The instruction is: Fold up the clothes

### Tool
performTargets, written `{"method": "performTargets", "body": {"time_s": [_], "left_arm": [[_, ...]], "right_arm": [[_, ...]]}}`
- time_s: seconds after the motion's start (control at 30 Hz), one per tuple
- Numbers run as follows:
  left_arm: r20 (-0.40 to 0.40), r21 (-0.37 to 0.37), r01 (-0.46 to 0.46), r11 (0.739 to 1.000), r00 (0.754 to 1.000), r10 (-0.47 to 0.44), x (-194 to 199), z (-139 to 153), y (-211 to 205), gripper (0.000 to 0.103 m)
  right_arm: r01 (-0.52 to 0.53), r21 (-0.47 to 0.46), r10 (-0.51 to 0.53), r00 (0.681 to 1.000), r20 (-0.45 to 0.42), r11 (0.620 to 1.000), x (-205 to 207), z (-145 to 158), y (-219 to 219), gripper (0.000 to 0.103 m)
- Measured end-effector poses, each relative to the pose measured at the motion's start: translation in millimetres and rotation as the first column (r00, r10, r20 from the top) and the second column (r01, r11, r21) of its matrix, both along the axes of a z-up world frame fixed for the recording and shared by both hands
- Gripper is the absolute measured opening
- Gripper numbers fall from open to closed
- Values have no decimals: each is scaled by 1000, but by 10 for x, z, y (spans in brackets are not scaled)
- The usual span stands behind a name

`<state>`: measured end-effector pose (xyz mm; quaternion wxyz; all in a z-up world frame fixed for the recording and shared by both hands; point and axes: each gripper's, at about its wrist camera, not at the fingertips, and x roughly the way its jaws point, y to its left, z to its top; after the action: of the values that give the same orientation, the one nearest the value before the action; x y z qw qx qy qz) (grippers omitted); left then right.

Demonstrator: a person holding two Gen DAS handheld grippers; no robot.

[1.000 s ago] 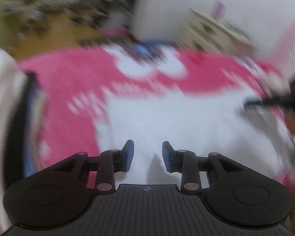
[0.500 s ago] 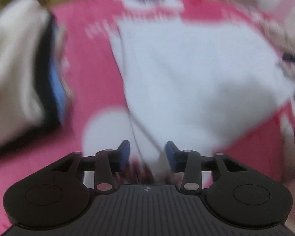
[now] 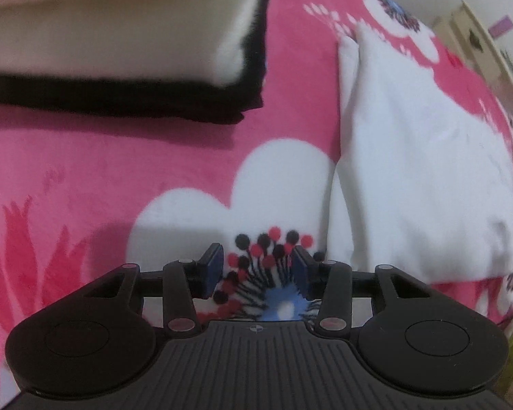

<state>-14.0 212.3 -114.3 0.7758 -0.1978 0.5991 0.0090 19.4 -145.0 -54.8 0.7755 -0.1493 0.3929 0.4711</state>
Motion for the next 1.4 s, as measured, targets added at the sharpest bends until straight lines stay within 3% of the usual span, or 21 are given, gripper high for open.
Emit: {"method": "performTargets", "body": {"time_s": [0.1, 0.17, 0.23, 0.27, 0.4, 0.47, 0.5, 0.53, 0.6, 0.67, 0.77, 0.9, 0.97, 1.13, 1.3, 1.4], "left_arm": [[-2, -13, -2, 1000, 1000, 2, -35, -57, -4, 44], [6, -30, -13, 999, 1000, 14, -24, -81, 20, 45], [18, -56, -34, 998, 999, 35, -2, -100, 93, 45], [23, -65, -41, 997, 999, 42, -36, -91, 133, 46], [38, -103, -50, 993, 998, 54, -113, -128, 204, 47], [45, -118, -52, 992, 997, 57, -119, -153, 228, 48], [49, -126, -55, 990, 997, 62, -121, -159, 242, 48], [53, -136, -60, 989, 996, 67, -130, -157, 258, 48], [60, -153, -68, 986, 995, 77, -143, -154, 287, 49], [73, -172, -73, 982, 994, 86, -149, -136, 306, 49], [100, -236, -86, 968, 989, 113, -130, -103, 330, 50], [103, -451, -128, 883, 976, 194, 30, -116, 352, 55], [111, -498, -118, 859, 974, 198, 176, -123, 283, 58], [132, -471, -77, 879, 979, 156, 628, -160, 17, 59], [145, -362, -86, 928, 979, 147, 957, -275, -116, 59], [120, -383, -125, 915, 976, 184, 1160, -365, -116, 60]], "right_arm": [[-281, -12, 281, 956, 80, 960, -383, -201, 993, 36], [-427, -59, 431, 886, 173, 902, -657, -353, 1512, 36], [-537, -111, 544, 790, 281, 837, -934, -482, 1802, 38], [-577, -144, 589, 740, 326, 804, -1052, -549, 1931, 41], [-619, -323, 695, 585, 419, 716, -1265, -866, 2234, 48], [-621, -362, 714, 540, 446, 695, -1285, -973, 2224, 53], [-625, -349, 710, 543, 449, 699, -1263, -975, 2227, 53], [-623, -331, 701, 565, 436, 709, -1224, -966, 2277, 52], [-599, -281, 659, 638, 398, 749, -1132, -919, 2346, 40], [-561, -226, 604, 713, 356, 796, -1028, -865, 2377, 17], [-484, -124, 499, 820, 282, 866, -816, -779, 2330, 10], [-466, -68, 466, 845, 263, 882, -774, -680, 2218, 9], [-456, -40, 450, 856, 253, 889, -754, -630, 2162, 9], [-433, 21, 417, 879, 232, 901, -715, -521, 2027, 9], [-431, 59, 407, 883, 234, 900, -716, -460, 1930, 8], [-426, 91, 397, 889, 230, 900, -708, -413, 1892, 8]]}}
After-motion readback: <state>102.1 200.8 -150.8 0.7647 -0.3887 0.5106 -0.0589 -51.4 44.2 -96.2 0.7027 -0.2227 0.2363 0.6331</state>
